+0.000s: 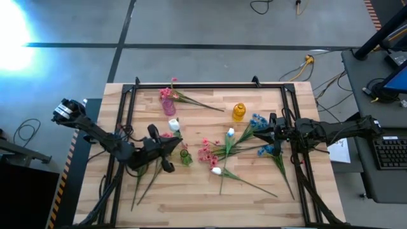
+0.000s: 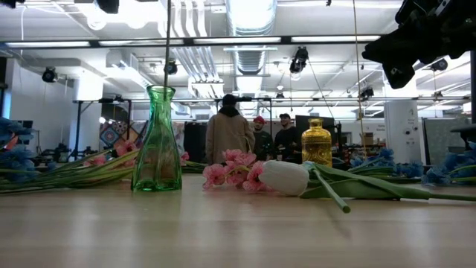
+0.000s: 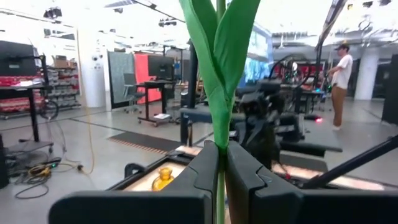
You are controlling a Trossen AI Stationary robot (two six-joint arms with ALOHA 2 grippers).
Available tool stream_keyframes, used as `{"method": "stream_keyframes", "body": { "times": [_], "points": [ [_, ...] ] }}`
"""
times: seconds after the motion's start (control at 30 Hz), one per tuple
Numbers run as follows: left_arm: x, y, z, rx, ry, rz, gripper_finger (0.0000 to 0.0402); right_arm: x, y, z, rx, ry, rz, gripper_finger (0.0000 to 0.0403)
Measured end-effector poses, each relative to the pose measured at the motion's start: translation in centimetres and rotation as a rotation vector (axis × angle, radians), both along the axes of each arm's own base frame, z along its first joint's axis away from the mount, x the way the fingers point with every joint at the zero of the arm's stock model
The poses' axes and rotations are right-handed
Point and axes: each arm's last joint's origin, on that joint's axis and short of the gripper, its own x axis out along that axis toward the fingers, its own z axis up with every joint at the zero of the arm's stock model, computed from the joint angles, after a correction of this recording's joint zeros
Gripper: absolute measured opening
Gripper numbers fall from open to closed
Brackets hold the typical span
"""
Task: Sort flowers into vase by color
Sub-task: Put the left white flower into the green vase
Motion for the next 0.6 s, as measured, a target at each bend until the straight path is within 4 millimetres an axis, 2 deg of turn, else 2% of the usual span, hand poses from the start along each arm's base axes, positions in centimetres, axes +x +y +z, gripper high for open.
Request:
{"method": "stream_keyframes", "body": {
  "times": [0.33,0.6],
  "points": [
    [-0.2,-0.1,-1.5,0.060,0.035,-0.100,0.0000,0.0,0.0,0.0,-0.003,0.000,-0.002,0.0052],
    [-0.3,0.0,-2.5,0.034,0.046,-0.099,0.0000,0.0,-0.1,0.0,-0.008,-0.001,-0.027,0.0052]
  ]
}}
